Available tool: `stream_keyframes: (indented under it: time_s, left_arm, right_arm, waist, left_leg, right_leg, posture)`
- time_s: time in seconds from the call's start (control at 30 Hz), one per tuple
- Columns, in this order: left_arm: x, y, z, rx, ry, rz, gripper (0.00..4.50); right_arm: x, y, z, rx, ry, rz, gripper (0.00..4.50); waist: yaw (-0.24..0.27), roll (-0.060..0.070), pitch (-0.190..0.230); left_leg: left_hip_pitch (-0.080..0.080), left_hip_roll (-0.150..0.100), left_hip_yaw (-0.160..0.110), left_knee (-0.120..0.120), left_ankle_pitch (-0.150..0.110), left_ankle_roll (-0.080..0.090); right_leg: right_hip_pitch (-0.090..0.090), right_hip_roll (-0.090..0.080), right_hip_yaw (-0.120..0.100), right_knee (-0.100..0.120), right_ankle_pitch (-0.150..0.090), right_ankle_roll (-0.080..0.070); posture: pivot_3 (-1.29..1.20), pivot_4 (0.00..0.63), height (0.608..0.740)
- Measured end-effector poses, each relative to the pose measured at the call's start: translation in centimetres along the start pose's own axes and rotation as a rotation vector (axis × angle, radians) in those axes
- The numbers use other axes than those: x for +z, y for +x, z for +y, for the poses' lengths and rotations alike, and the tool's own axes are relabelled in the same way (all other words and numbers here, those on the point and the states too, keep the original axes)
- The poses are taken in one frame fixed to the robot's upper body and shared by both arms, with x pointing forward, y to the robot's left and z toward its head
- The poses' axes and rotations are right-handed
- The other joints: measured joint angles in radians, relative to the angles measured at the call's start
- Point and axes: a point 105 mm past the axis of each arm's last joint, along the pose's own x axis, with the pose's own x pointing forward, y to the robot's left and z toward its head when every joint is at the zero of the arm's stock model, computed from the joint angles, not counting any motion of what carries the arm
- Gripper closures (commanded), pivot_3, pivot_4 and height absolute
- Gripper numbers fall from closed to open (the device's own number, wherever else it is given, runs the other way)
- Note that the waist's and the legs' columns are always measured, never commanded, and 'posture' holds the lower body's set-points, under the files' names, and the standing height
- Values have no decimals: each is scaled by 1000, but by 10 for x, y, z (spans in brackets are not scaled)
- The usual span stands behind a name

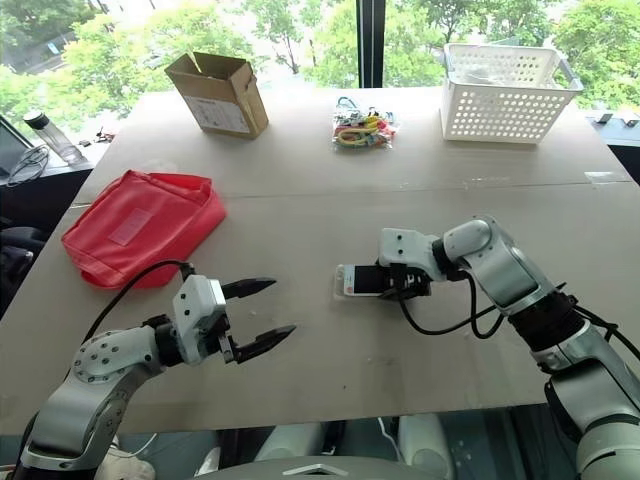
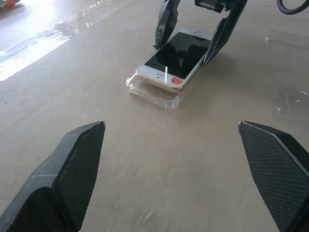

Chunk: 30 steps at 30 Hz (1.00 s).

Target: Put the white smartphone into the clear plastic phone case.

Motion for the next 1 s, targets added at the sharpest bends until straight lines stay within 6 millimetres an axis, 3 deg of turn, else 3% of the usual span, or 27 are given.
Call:
stream_keyframes:
  time_s: [0.37, 0.4, 0.5, 0.73, 0.83, 1.0]
  left_arm:
    - [-2, 3, 0, 1, -3, 2, 0]
    - [-2, 3, -1, -1, -5, 2, 0]
    - [-3, 5, -3, -7, -10, 2, 0]
    - [-2, 6, -2, 7, -8, 0, 0]
    - [-3, 5, -3, 10, -12, 4, 0]
    - [-2, 6, -1, 19, -19, 5, 0]
  right_arm:
    - [1, 1, 1, -11, 36, 21, 1734]
    - [1, 1, 1, -11, 37, 21, 935]
    - [-4, 5, 4, 7, 49, 45, 37]
    - [-2, 2, 0, -19, 73, 21, 37]
    - [6, -15, -3, -33, 106, -31, 801]
    - [23, -30, 1, -13, 158, -130, 3238]
  waist:
    - [0, 0, 0]
    - [0, 0, 0]
    - [0, 0, 0]
    - [0, 1, 1]
    - [1, 2, 2]
    - [1, 2, 2]
  left_leg:
    - [0, 0, 0, 0, 0, 0]
    - [0, 0, 0, 0, 0, 0]
    - [0, 0, 0, 0, 0, 0]
    - [-1, 0, 0, -1, 0, 0]
    - [-2, 0, -1, -1, 0, 0]
    - [-2, 0, -2, -1, -3, 3]
  right_leg:
    - [0, 0, 0, 0, 0, 0]
    - [0, 0, 0, 0, 0, 0]
    - [0, 0, -1, 0, 0, 0]
    - [-1, 0, 0, -1, 0, 0]
    - [-1, 0, 0, -1, 0, 0]
    - [-1, 0, 0, -1, 0, 0]
  posture:
    - [0, 150, 739]
    - [0, 150, 739]
    - [0, 150, 739]
    - [0, 150, 739]
    - [0, 150, 739]
    - [0, 150, 739]
